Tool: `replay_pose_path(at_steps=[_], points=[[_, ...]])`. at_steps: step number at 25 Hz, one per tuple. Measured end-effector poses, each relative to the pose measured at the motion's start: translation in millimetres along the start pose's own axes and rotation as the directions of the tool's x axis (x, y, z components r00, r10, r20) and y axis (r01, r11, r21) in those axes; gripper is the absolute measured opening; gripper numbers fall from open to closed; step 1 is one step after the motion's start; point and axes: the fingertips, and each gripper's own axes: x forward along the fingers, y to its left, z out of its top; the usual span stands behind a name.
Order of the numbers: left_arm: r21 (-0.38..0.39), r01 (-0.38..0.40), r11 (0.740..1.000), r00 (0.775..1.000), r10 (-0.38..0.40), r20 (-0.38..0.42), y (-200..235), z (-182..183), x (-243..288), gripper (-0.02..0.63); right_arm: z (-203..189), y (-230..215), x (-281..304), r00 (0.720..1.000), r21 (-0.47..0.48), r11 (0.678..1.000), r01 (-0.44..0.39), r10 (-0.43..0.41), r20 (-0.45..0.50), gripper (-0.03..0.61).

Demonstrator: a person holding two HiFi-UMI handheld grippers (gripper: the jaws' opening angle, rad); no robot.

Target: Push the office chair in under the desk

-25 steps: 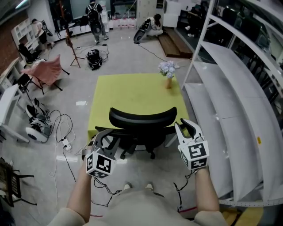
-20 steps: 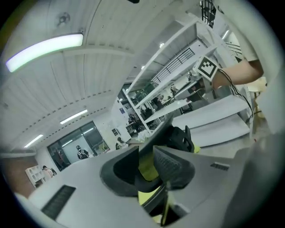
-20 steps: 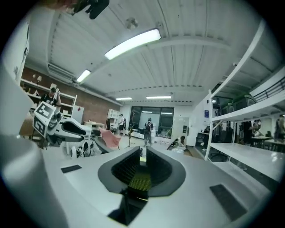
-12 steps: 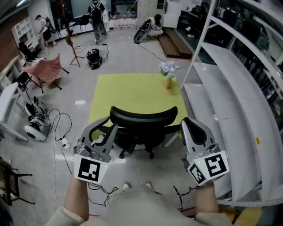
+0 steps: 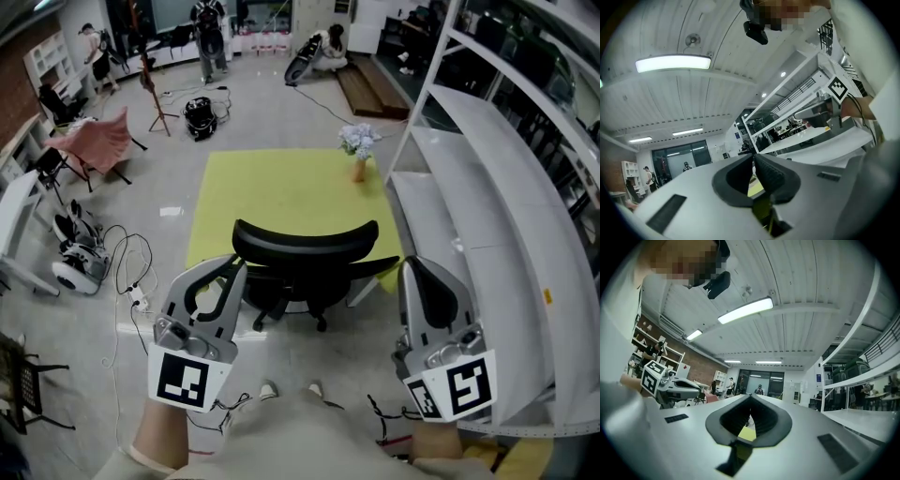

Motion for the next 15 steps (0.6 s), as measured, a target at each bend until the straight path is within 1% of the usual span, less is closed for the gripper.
replay_pose_path(at_steps=[3, 5, 9, 12, 15], points=[[0.034, 0.011, 0.999, 1.000, -0.011, -0.012, -6, -9, 1, 0.025, -1, 8, -1, 1.000, 0.018, 1.000, -0.019, 0.019, 0.002, 0.006], [0.041, 0.020, 0.999, 1.000, -0.019, -0.020, -9, -15, 1, 0.023, -5, 13, 0, 1.000, 0.020, 0.999, -0.030, 0.031, -0.006, 0.006], [-0.020, 0.016, 1.000, 0.999, -0.017, -0.035, -16, -28, 0, 0.014, -24, 16, 3, 0.998, 0.029, 0.999, -0.040, 0.041, -0.040, 0.006], [-0.049, 0.019, 0.999, 0.999, -0.021, -0.050, -21, -38, 0, 0.011, -51, 16, 8, 0.995, 0.042, 0.998, -0.040, 0.044, -0.093, 0.006], [-0.053, 0.023, 0.998, 0.998, -0.026, -0.059, -24, -44, 0, 0.011, -80, 17, 12, 0.987, 0.055, 0.998, -0.035, 0.043, -0.158, 0.006]])
